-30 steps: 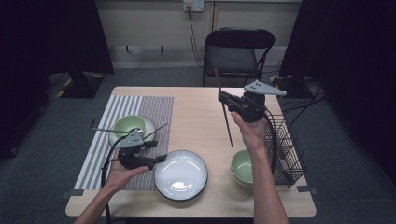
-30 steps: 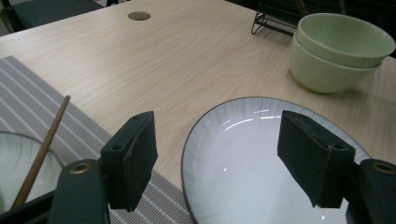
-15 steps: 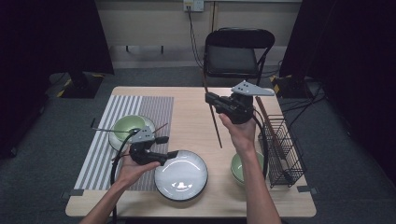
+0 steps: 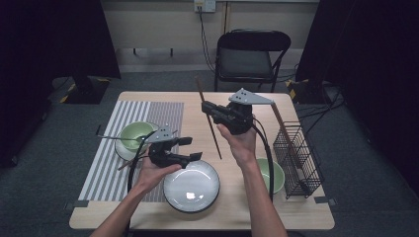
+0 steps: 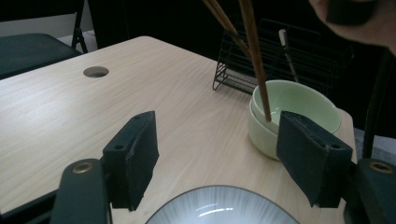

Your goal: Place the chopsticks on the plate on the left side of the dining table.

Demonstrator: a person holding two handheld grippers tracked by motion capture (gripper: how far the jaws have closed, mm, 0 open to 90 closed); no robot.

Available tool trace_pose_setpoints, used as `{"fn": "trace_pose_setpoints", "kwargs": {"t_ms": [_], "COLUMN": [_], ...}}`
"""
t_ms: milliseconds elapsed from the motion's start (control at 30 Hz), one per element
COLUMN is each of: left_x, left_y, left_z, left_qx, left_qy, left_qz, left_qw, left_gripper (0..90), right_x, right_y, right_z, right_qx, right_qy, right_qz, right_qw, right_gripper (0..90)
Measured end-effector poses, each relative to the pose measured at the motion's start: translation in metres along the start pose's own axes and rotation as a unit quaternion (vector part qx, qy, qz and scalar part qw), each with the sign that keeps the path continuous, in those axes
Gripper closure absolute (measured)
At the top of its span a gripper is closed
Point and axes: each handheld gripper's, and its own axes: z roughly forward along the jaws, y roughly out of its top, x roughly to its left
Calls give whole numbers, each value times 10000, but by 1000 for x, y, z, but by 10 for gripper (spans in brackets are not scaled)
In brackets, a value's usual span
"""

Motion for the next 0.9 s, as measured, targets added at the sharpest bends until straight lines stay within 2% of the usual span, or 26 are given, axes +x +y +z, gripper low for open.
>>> {"fn": "trace_pose_setpoints", "kwargs": {"t_ms": [233,333,400,433,500,600,700,800,867,900], "left_x": [-3,-5,-6,-9,-9,-5,3,9,12,13], "left_y": [11,14,15,18,20,22,21,19,18,18], "left_z": [6,7,7,7,8,9,8,5,4,2], "left_qx": [-106,-216,-225,-230,-255,-317,-365,-354,-391,-339], "left_qy": [-92,-204,-153,-7,-45,97,204,454,479,513], "left_qz": [-13,-139,-92,67,26,44,-54,19,-41,33], "left_qw": [9999,9995,9996,9997,9997,9994,9991,9983,9981,9981], "left_gripper": [280,279,271,268,269,306,318,313,336,360], "right_x": [9,13,16,18,20,24,25,24,22,22], "right_y": [-2,-3,-4,-4,-4,-4,-3,-3,-3,-3], "right_z": [6,7,8,8,9,8,7,5,4,3], "right_qx": [-48,-73,-63,-66,-88,-91,-107,-131,-144,-143], "right_qy": [105,165,218,234,305,340,364,373,381,396], "right_qz": [-14,-24,-37,-36,-28,-50,-52,-20,-13,-9], "right_qw": [9999,9998,9997,9997,9995,9994,9993,9992,9992,9991], "right_gripper": [851,852,851,851,852,851,851,849,847,846]}}
